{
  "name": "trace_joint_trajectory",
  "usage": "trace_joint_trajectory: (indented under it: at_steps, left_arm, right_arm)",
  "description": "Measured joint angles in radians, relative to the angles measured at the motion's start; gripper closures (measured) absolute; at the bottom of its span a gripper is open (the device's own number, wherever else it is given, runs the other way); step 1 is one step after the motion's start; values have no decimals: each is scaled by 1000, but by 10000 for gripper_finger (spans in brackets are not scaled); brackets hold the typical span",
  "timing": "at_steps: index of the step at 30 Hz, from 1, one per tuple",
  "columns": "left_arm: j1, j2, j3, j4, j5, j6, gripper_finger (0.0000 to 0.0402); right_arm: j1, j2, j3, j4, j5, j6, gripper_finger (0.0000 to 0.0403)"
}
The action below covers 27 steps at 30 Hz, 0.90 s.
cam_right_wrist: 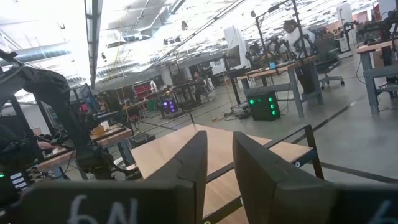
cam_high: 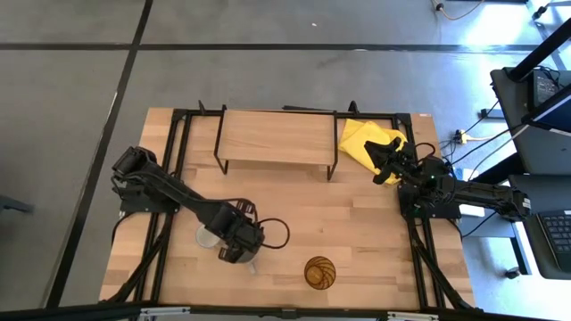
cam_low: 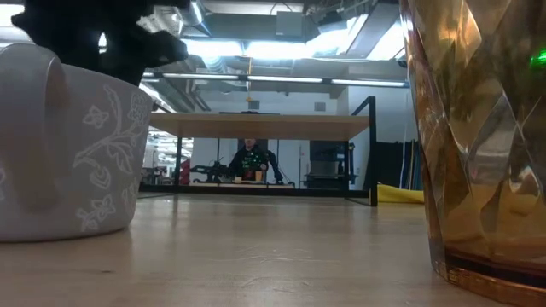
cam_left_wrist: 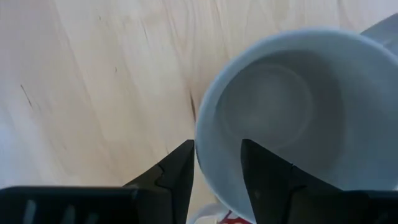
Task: Stack small to large cups/mugs on shelf
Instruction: Put the gray mug on the shelf
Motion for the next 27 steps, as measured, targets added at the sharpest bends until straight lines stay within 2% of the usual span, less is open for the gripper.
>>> trace_joint_trajectory:
  at_steps: [27]
  left_arm:
    - [0,0,-29,46,-23,-133,276]
  right_arm:
    - [0,0,0,0,0,1,324]
